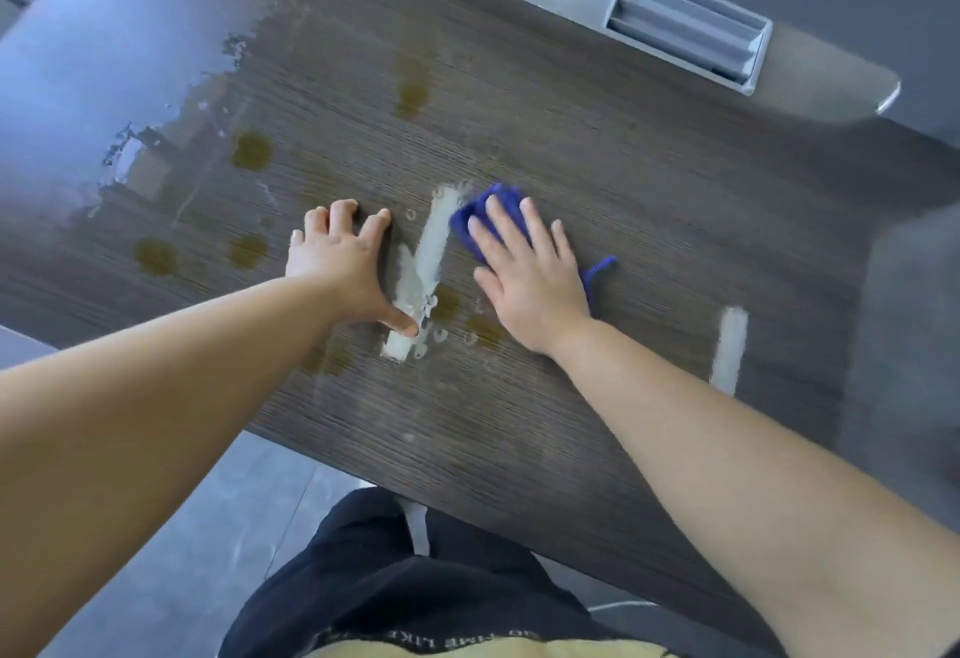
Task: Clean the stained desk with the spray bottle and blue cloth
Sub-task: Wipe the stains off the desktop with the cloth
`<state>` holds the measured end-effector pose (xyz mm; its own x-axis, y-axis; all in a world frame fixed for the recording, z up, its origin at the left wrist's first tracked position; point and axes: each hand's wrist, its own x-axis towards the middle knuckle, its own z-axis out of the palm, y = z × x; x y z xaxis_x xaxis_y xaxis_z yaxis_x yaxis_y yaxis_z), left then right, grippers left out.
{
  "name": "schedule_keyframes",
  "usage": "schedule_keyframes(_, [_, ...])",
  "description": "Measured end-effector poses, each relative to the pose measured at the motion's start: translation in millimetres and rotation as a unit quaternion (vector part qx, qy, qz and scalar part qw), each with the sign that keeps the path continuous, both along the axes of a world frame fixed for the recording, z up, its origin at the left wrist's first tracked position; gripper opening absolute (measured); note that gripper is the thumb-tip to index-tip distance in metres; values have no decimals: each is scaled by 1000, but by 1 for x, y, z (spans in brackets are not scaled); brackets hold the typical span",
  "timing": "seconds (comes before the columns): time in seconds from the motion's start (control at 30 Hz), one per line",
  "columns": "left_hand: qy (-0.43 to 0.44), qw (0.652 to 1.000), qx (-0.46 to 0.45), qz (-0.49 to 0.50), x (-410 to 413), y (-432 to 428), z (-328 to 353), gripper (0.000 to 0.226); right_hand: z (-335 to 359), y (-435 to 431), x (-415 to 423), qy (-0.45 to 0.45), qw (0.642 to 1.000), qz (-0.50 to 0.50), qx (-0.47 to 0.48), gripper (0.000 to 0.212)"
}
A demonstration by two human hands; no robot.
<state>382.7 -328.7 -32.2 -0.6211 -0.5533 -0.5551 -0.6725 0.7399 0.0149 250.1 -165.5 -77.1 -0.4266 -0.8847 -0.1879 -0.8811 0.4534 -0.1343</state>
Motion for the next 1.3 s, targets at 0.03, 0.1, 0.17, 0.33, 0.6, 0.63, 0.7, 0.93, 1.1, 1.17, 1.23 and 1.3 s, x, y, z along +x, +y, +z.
schedule_keyframes(0.03, [-5,1000,-1,-2,0,0,0,139,0,12,-6,-5,997,79,-3,53])
schedule_keyframes(0.1, [-10,1000,0,-9,-1,-1,-2,139,-1,31,-27,-10,987,161,-14,50])
schedule_keyframes(0.17, [-13,1000,2,-11,-1,-1,-4,138,-1,31,-53,4,994,104,-23,49])
schedule_keyframes(0.33, [-11,1000,9,-12,-1,-3,-6,139,0,-52,-57,21,960,-280,4,51])
schedule_keyframes(0.6, [-1,1000,13,-25,0,-3,-5,136,2,-5,-7,-30,993,112,-12,49])
schedule_keyframes(0.63, [-2,1000,15,-26,2,-3,-5,136,2,10,-18,-30,993,114,-18,49])
schedule_keyframes(0.7, [0,999,20,-28,1,-4,-5,136,2,20,-38,-20,999,9,-27,49])
schedule_keyframes(0.93, [13,999,21,-24,3,-3,-4,135,-2,-43,36,17,969,-246,-19,51])
schedule_keyframes(1.1, [32,999,36,-26,6,-5,-4,132,1,28,58,0,1000,11,-12,49])
schedule_keyframes(1.17, [50,996,57,-36,10,-12,-3,130,1,58,44,11,996,-88,4,50])
schedule_keyframes(1.23, [75,993,86,-34,16,-18,0,121,-1,61,43,21,963,-268,22,48])
schedule_keyframes(1.3, [107,988,112,-26,22,-22,0,105,-1,34,59,37,916,-399,11,50])
